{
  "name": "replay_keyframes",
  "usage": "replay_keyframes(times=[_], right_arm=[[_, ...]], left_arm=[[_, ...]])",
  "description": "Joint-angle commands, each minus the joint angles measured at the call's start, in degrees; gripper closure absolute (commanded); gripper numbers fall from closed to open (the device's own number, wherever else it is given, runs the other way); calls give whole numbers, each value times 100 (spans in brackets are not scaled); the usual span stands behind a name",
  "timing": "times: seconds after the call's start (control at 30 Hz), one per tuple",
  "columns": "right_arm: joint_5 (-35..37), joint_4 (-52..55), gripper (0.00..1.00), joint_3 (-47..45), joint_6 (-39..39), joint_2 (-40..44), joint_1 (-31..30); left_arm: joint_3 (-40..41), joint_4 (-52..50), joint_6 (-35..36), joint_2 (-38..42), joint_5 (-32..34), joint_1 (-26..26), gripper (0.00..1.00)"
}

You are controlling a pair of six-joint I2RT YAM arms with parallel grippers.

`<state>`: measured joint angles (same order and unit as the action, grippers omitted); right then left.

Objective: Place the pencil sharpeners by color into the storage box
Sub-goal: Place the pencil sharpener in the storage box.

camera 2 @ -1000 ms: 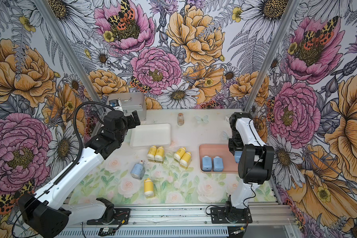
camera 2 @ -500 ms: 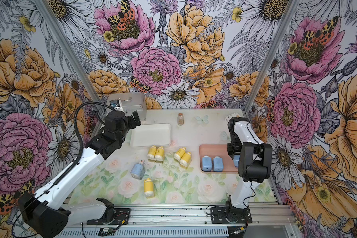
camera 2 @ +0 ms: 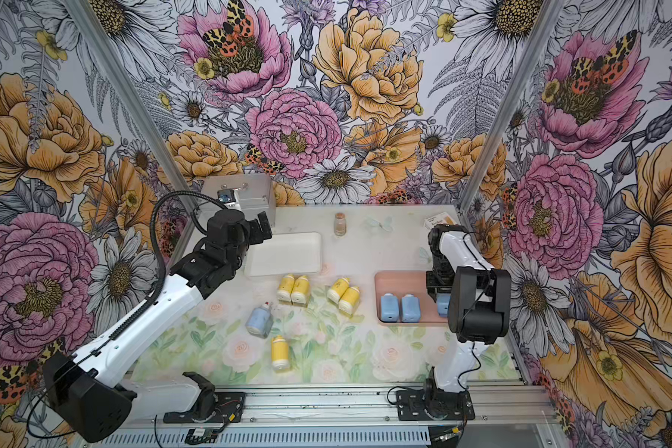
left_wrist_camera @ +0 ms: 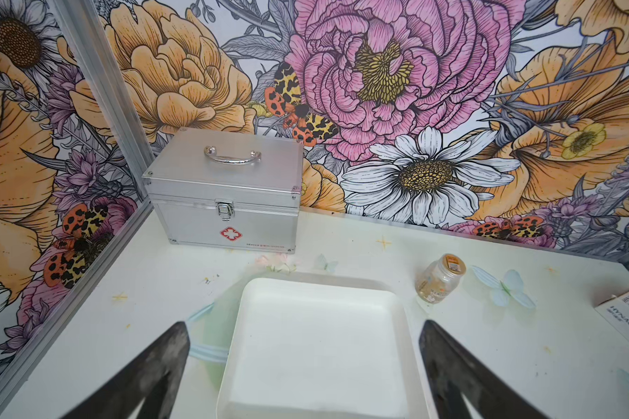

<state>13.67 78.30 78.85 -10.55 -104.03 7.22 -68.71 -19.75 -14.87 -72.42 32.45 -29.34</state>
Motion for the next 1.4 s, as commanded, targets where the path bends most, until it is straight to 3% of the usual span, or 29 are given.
replay_keyframes(times=[0.0, 0.73, 1.37], right_arm=[[107, -77, 57, -33, 77, -73, 42], [373, -92, 51, -124, 61, -155, 192], [637, -54, 35, -134, -8, -192, 191]], left_arm=[[-238, -64, -40, -26, 175, -56, 1], [-288, -79, -32, -99, 253, -153, 1], [-338, -82, -27, -188, 221, -168, 1]])
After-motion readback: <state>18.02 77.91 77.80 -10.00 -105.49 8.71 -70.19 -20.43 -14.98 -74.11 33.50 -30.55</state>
